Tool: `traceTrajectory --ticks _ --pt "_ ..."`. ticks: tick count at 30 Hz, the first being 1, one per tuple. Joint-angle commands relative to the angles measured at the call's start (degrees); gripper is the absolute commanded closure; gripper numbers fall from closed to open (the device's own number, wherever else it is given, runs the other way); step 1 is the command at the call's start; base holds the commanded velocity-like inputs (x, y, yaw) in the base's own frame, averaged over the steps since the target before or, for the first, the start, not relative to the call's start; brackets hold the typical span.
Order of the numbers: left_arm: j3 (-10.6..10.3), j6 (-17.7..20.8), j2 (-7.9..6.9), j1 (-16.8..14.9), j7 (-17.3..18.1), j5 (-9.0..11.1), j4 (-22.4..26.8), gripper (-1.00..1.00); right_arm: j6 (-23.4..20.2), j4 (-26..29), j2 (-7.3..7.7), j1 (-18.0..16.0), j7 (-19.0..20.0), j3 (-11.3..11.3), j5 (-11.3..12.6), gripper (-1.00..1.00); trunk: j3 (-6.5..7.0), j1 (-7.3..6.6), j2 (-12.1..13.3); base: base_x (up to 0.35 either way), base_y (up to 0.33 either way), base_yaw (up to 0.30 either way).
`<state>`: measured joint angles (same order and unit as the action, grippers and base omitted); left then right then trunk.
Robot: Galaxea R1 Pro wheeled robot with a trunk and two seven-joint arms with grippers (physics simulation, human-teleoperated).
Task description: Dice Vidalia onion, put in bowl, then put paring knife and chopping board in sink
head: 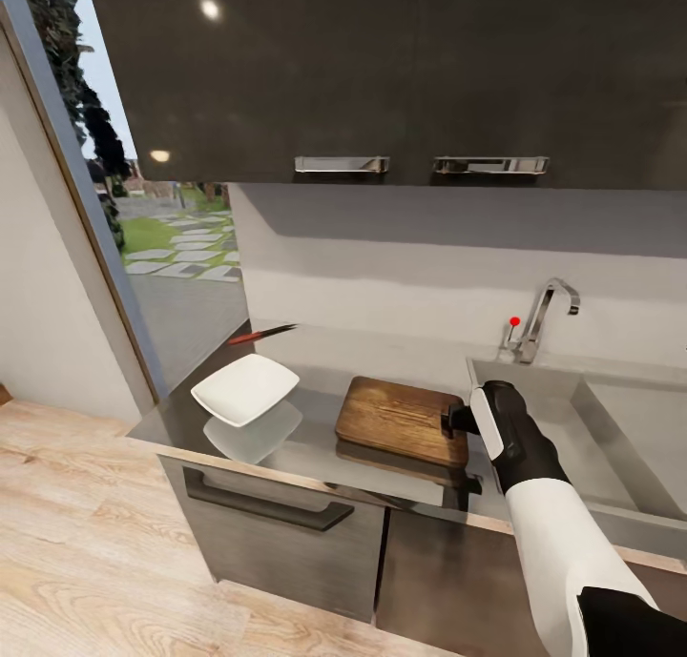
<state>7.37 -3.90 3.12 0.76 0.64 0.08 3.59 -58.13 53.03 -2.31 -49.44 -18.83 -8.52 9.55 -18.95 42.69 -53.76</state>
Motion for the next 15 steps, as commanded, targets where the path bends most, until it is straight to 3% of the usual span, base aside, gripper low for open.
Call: traceTrajectory --ticks 1,15 --pt "0.4 -0.1 0.02 0.0 0.1 0.0 0.1 -1.0 -0.1 0.0 -0.06 0.0 -0.5 -0.1 0.6 1.0 -0.06 0.01 0.0 0.0 0.0 0.0" --pt "0.4 -0.1 0.03 0.0 0.1 0.0 0.1 -1.0 -0.1 0.0 -0.04 0.0 -0.4 0.0 0.6 1.0 -0.33 0.01 0.0 0.0 0.0 0.0"
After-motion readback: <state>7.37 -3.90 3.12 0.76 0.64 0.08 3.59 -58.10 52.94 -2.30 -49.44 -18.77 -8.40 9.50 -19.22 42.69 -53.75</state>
